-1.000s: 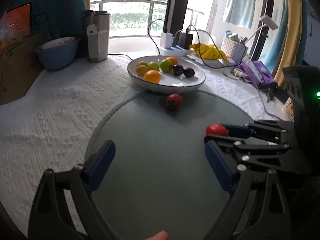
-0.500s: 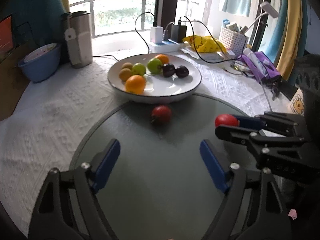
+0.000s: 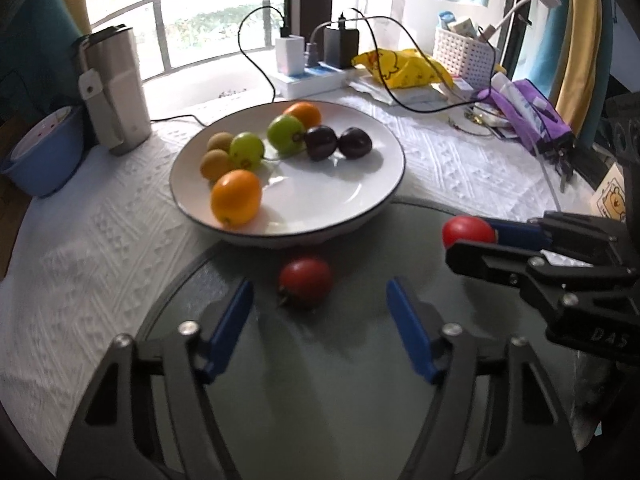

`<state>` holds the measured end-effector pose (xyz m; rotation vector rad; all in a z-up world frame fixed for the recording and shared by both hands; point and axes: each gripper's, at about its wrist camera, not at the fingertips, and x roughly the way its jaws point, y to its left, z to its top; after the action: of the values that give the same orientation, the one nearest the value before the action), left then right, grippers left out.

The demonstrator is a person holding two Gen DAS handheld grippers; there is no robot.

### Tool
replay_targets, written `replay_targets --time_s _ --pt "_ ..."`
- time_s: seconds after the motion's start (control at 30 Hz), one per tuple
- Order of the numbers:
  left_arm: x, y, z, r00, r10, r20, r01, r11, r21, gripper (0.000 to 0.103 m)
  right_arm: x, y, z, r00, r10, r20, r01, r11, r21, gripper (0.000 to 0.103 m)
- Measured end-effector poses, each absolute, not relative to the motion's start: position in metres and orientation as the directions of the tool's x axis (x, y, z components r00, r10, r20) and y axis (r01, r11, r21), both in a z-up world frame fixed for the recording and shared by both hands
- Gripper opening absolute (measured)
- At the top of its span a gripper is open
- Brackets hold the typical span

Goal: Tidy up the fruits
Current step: 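Grasp a red tomato with the right gripper while the left grasps another red tomato, then carry both red tomatoes in both grippers over the white plate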

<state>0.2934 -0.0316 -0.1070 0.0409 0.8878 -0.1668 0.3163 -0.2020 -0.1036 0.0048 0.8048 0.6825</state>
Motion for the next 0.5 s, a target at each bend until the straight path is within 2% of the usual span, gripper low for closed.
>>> replay_targets --time_s 0.13,0.2,0.27,0.5 --pt "0.3008 -0.0310 -0.1098 0.610 -0.122 -0.783 0.155 0.987 -0.033 0.046 0.3182 -0.2015 -0.1050 0.488 0.563 -0.667 -0.559 0.788 0.257 0.032" --pt "0.3029 -0.0304 -0.1100 0.612 -0.116 -0.782 0.153 0.988 -0.026 0.033 0.3195 -0.2011 -0.1058 0.486 0.561 -0.670 -0.556 0.790 0.258 0.032" --pt "0.3039 -0.0298 -0.1101 0.613 -0.117 -0.781 0.155 0.988 -0.026 0.029 0.3199 -0.2010 -0.1061 0.487 0.559 -0.671 -0.556 0.791 0.255 0.032" --pt "0.2957 -0.0285 -0.1072 0.623 -0.135 -0.771 0.170 0.985 -0.035 0.029 0.3178 -0.1989 -0.1040 0.502 0.542 -0.674 -0.550 0.802 0.234 0.032"
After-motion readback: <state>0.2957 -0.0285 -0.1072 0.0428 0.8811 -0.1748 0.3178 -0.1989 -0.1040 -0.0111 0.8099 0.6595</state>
